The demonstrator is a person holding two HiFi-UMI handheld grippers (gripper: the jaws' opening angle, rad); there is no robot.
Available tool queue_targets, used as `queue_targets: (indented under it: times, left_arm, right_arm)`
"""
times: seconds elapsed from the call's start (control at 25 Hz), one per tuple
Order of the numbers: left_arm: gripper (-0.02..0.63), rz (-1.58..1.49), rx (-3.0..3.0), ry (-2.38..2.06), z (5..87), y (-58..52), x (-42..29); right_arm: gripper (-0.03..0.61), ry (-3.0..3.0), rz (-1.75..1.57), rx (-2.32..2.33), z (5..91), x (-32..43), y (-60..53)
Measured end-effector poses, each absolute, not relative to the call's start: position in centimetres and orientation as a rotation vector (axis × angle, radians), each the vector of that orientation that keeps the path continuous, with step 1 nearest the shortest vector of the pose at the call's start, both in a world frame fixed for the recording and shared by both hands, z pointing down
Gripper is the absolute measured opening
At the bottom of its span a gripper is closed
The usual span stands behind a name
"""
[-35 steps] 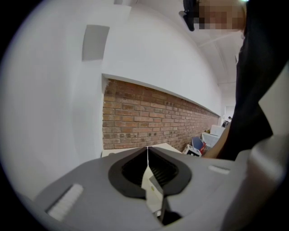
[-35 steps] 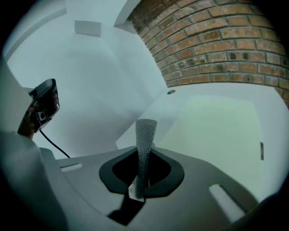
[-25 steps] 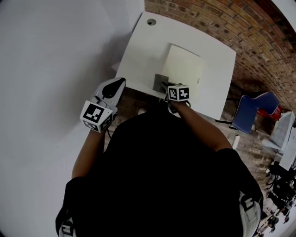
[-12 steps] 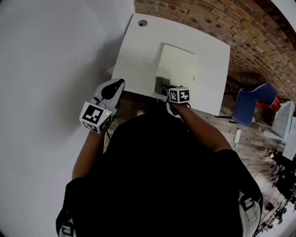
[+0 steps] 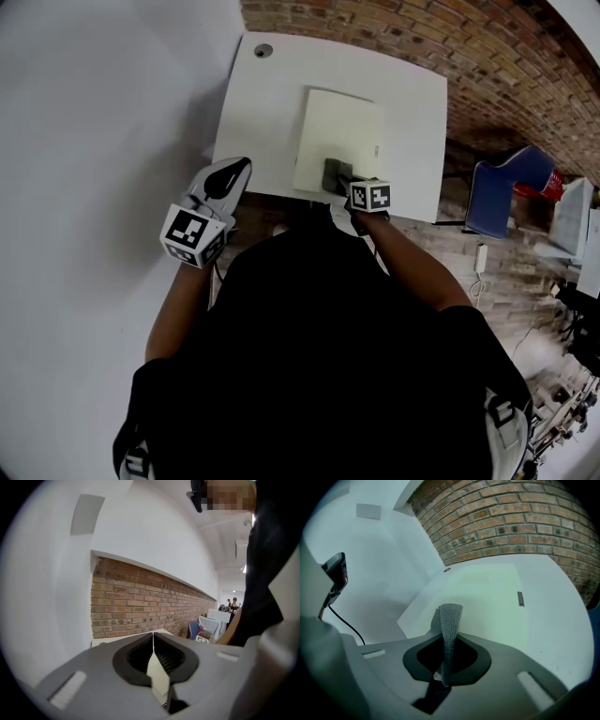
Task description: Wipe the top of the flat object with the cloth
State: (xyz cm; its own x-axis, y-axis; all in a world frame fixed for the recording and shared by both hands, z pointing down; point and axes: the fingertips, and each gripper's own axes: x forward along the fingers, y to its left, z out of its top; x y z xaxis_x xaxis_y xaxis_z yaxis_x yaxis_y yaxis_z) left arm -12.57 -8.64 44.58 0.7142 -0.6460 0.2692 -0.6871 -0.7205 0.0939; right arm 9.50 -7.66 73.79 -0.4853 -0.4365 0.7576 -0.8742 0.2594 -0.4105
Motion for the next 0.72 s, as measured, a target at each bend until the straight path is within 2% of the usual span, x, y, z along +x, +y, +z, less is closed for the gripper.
queue_targets:
  times: [0.72]
  left_arm:
    - [0.003, 0.333, 2.778, -0.954, 44.6, -9.8, -8.1]
  right_arm:
    - [0.012, -1.928, 1.112, 1.317, 74.3, 18.2, -5.1]
